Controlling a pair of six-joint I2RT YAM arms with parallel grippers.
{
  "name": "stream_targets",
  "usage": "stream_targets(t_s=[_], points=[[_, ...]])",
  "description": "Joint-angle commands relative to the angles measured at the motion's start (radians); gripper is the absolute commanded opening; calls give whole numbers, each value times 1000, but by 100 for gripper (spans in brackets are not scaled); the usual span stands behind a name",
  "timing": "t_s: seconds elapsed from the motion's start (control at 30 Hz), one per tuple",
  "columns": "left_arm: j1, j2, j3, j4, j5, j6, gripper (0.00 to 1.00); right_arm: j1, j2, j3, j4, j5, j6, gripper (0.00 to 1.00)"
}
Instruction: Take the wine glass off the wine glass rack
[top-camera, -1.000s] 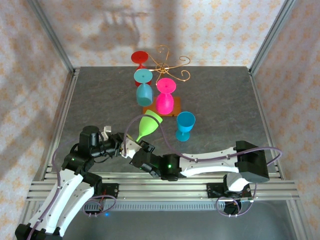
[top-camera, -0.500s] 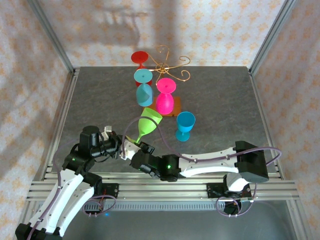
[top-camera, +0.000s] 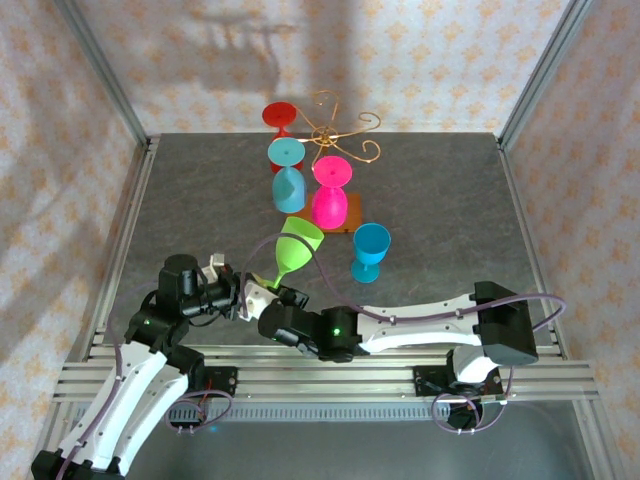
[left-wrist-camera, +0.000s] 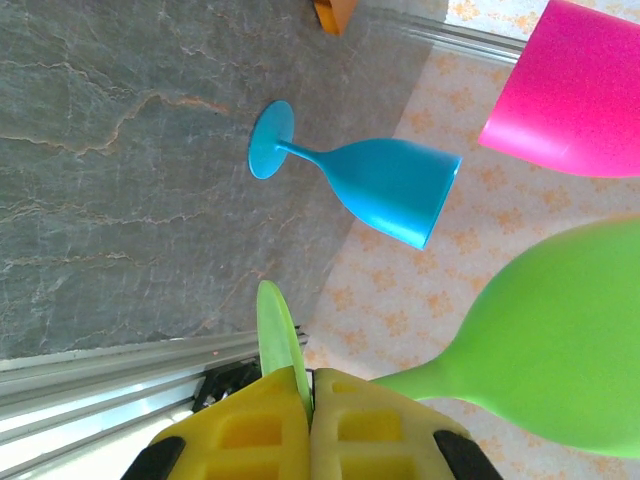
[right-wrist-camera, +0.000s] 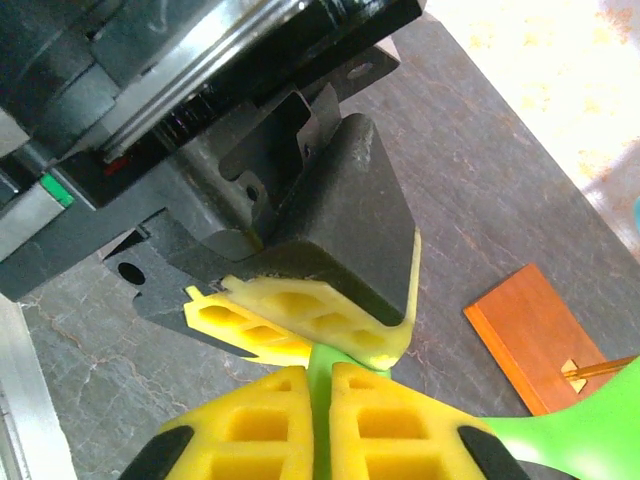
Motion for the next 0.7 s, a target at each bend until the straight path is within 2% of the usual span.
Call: stream_targets(t_s=[0.0, 0.27, 0.4, 0.57, 0.67], points=[[4, -16, -26, 54, -36, 31, 0, 40, -72, 81, 31, -79, 61, 12], [4, -53, -35, 84, -48, 31, 0, 40, -97, 146, -101, -123, 156, 23], [4, -65, -41, 104, -51, 40, 0, 40, -118, 185, -165, -147, 205, 24], [4, -91, -63, 133, -55, 47, 0, 39, -118, 290, -297, -159, 281, 27], [4, -114, -78, 157, -61, 50, 0, 30, -118, 356, -377, -185, 334, 32]])
